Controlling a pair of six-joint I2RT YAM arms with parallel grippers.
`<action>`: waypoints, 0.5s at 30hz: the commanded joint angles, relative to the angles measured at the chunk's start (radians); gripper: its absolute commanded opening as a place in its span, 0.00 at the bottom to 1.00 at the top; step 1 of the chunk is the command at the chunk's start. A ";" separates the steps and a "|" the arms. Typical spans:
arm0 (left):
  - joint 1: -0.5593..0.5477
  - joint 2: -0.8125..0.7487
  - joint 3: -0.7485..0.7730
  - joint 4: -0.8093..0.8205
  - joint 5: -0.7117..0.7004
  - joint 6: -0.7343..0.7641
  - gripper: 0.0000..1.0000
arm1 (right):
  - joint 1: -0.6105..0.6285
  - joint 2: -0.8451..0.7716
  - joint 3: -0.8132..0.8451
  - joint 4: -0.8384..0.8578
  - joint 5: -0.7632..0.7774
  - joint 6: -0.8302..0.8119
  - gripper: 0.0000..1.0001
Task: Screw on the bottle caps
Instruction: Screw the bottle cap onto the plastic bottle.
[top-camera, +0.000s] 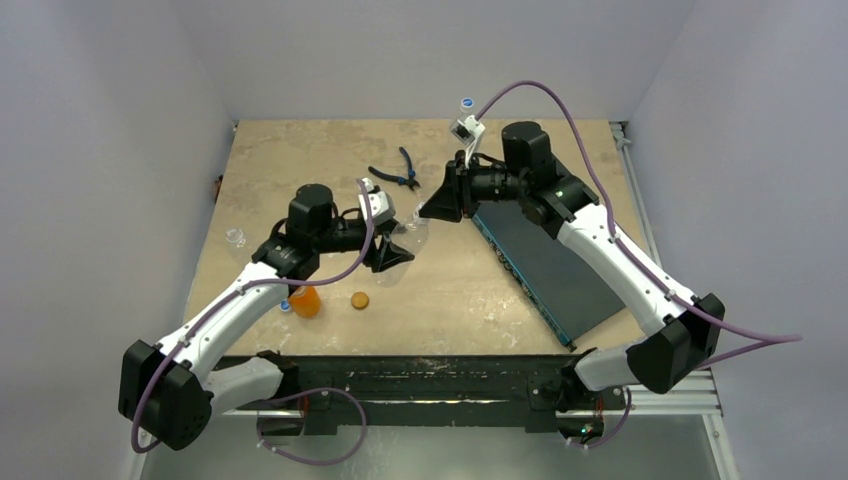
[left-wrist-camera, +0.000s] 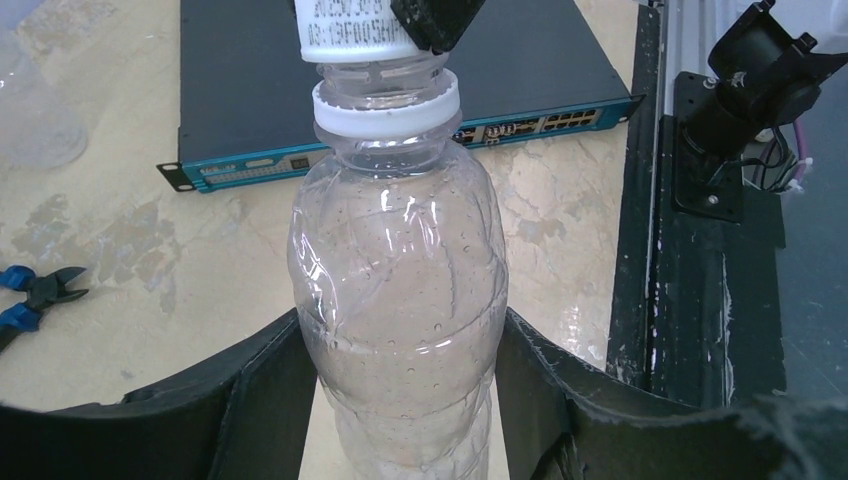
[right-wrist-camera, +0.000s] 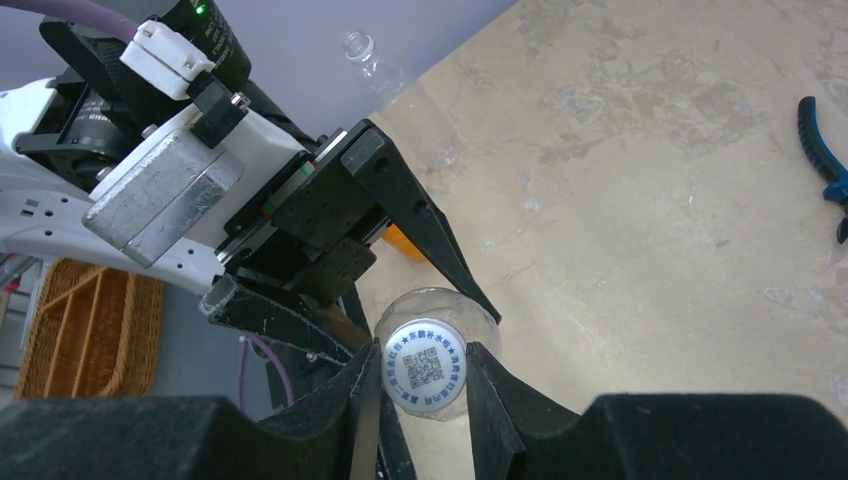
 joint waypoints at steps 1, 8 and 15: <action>0.000 0.007 0.069 0.075 0.020 -0.017 0.00 | 0.042 -0.010 0.036 -0.100 -0.040 -0.077 0.26; 0.000 0.009 0.075 0.069 0.076 -0.020 0.00 | 0.062 -0.010 0.060 -0.183 0.030 -0.136 0.24; 0.000 0.004 0.051 0.104 0.116 -0.034 0.00 | 0.072 -0.031 0.051 -0.217 0.044 -0.168 0.23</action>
